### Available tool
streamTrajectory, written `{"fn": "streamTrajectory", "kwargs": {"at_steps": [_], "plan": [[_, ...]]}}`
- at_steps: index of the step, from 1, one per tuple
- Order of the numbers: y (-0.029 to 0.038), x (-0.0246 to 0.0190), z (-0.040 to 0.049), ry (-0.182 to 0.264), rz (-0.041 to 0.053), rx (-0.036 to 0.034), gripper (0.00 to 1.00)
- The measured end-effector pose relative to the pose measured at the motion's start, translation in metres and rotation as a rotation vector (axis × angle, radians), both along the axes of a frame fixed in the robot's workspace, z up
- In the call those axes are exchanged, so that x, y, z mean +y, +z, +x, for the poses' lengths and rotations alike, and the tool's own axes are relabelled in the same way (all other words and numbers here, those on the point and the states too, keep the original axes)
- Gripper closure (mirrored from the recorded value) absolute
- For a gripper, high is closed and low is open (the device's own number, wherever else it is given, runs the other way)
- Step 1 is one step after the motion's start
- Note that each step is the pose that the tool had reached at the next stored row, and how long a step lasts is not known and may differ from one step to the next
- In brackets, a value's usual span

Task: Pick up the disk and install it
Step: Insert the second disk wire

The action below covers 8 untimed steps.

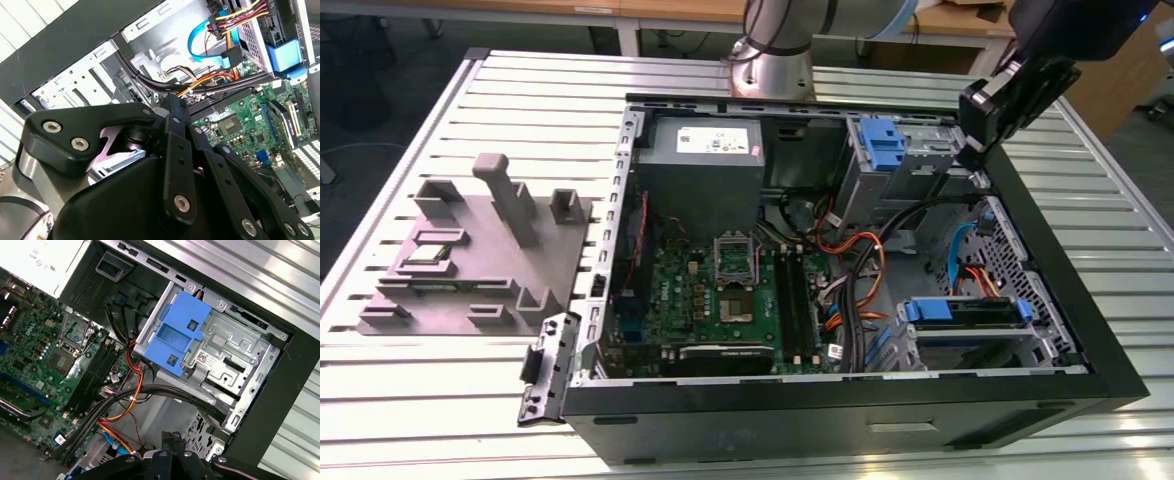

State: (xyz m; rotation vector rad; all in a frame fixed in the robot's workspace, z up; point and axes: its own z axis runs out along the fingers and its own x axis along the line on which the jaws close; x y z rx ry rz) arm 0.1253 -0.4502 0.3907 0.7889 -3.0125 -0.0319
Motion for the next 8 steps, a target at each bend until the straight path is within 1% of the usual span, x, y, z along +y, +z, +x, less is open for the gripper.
{"fn": "streamTrajectory", "kwargs": {"at_steps": [4,8], "plan": [[-0.0001,0.0000,0.0000,0.051,-0.0009,0.0007,0.90],[-0.0007,0.0000,0.0001,0.093,-0.0124,0.0059,0.90]]}}
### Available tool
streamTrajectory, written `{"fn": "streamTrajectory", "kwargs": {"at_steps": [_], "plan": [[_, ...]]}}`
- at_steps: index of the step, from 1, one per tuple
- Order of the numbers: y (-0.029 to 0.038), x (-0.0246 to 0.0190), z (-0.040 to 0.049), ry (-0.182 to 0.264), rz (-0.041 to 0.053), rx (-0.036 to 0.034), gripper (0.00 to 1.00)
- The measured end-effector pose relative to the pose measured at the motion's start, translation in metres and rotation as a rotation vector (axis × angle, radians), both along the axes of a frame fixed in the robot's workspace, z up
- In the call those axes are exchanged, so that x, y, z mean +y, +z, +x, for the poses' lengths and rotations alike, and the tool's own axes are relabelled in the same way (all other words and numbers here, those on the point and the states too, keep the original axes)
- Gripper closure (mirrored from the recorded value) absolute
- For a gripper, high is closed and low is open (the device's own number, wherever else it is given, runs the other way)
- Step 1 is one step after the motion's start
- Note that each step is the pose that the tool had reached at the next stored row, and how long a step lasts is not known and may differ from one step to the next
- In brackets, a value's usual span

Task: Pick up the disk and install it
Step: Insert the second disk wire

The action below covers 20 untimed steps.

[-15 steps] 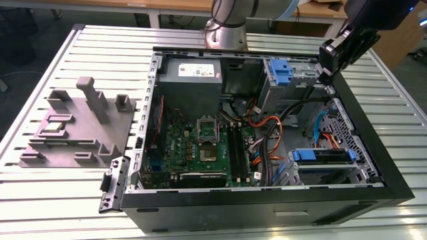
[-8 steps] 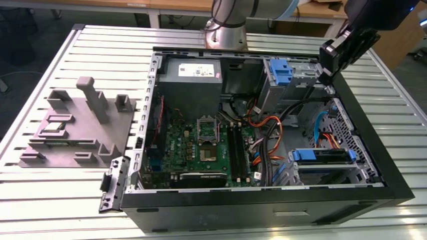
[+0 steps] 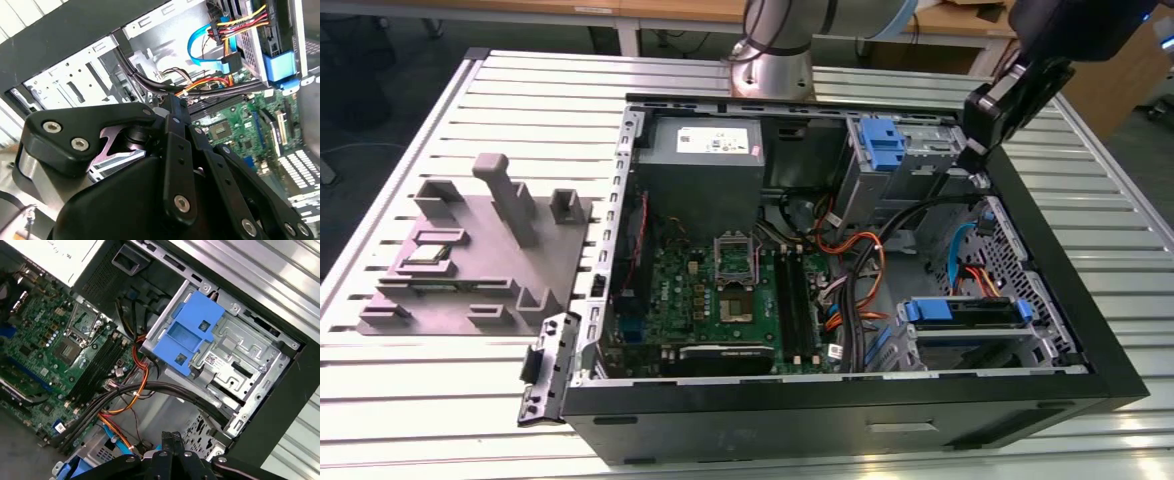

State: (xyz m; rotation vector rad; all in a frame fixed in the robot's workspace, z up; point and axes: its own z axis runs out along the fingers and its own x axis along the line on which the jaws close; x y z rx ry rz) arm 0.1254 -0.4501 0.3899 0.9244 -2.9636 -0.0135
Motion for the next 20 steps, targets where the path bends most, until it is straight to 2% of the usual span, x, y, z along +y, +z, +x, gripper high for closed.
{"fn": "streamTrajectory", "kwargs": {"at_steps": [1,2,4,6,12,20], "plan": [[-0.0003,0.0000,0.0002,0.006,-0.0059,0.0021,0.90],[-0.0004,0.0000,0.0008,0.007,-0.0172,0.0031,0.90],[-0.0004,0.0003,0.0028,0.007,-0.0469,0.0041,0.90],[-0.0004,0.0005,0.0052,0.007,-0.0677,0.0051,0.90],[-0.0006,0.0004,0.0055,0.060,-0.0844,0.0079,0.90],[-0.0021,0.0005,0.0056,0.182,-0.0911,0.0146,0.90]]}}
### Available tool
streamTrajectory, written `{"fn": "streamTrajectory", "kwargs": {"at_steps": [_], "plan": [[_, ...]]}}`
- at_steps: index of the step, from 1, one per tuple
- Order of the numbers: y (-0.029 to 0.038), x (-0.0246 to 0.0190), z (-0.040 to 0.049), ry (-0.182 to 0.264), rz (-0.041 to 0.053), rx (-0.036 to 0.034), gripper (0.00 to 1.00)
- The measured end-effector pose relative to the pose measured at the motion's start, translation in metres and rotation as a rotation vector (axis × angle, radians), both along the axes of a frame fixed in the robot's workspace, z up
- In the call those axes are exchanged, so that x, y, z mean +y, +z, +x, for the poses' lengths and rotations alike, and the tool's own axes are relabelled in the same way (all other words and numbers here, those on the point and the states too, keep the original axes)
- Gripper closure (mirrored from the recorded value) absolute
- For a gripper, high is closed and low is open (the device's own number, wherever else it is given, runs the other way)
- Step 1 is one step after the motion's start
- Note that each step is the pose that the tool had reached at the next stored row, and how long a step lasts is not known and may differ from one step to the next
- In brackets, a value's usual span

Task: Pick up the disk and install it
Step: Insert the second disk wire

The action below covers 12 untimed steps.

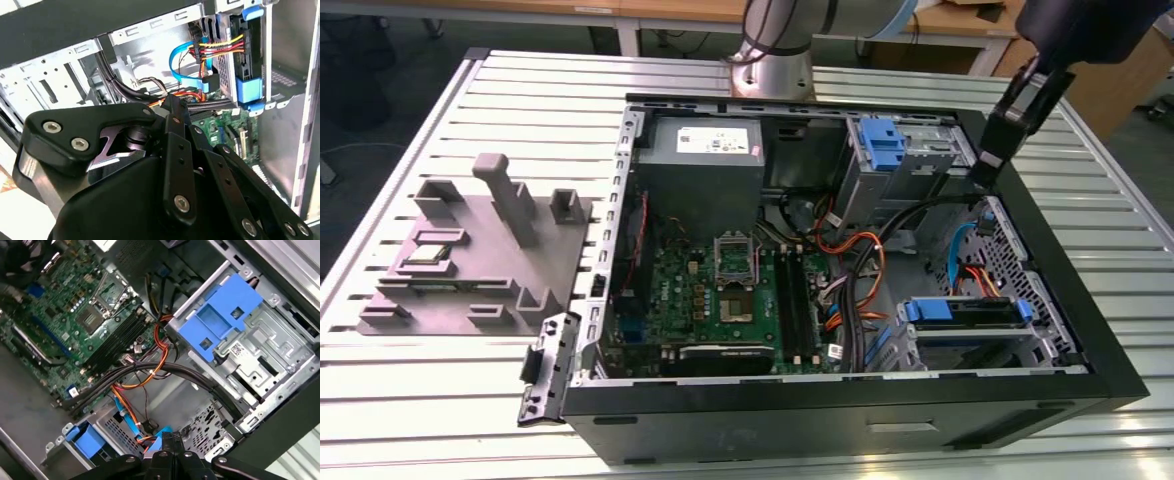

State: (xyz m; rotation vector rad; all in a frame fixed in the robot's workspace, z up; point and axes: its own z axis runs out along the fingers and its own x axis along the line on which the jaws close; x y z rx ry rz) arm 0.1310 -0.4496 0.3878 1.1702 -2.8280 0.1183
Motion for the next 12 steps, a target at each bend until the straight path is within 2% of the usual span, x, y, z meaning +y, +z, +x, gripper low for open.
{"fn": "streamTrajectory", "kwargs": {"at_steps": [12], "plan": [[-0.0017,0.0000,-0.0001,0.184,-0.0025,0.0053,0.90]]}}
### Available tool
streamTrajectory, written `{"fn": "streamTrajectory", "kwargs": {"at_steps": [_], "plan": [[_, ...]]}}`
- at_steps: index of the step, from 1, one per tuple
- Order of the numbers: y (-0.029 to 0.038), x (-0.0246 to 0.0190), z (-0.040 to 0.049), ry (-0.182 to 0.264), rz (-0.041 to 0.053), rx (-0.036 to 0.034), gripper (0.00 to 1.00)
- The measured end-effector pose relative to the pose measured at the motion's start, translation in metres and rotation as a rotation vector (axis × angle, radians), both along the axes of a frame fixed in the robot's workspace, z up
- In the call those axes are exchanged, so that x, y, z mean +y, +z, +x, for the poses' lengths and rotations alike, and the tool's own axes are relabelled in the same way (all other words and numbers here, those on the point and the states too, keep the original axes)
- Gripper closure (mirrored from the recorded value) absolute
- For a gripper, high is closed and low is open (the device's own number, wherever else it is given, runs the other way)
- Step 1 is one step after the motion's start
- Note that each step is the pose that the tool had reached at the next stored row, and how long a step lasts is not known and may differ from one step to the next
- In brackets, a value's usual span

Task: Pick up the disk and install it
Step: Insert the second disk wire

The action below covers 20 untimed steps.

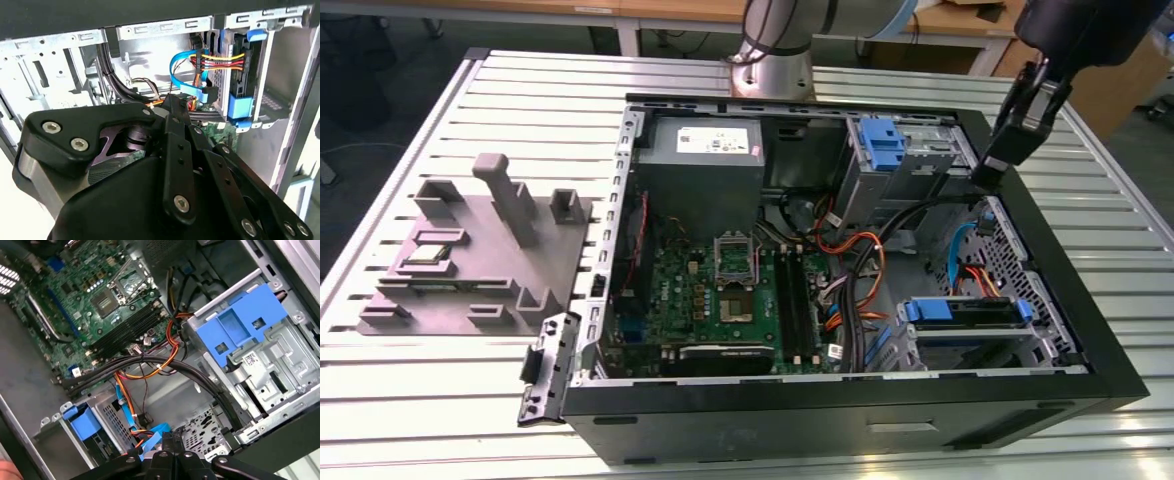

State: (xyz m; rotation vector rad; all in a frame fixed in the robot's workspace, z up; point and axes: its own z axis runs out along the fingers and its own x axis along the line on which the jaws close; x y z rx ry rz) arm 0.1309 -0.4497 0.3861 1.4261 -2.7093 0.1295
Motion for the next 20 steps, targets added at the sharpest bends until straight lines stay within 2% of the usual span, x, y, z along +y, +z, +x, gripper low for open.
{"fn": "streamTrajectory", "kwargs": {"at_steps": [9,20], "plan": [[-0.0011,0.0000,0.0000,0.123,-0.0067,0.0037,0.90],[-0.0012,0.0000,0.0000,0.129,-0.0066,0.0037,0.90]]}}
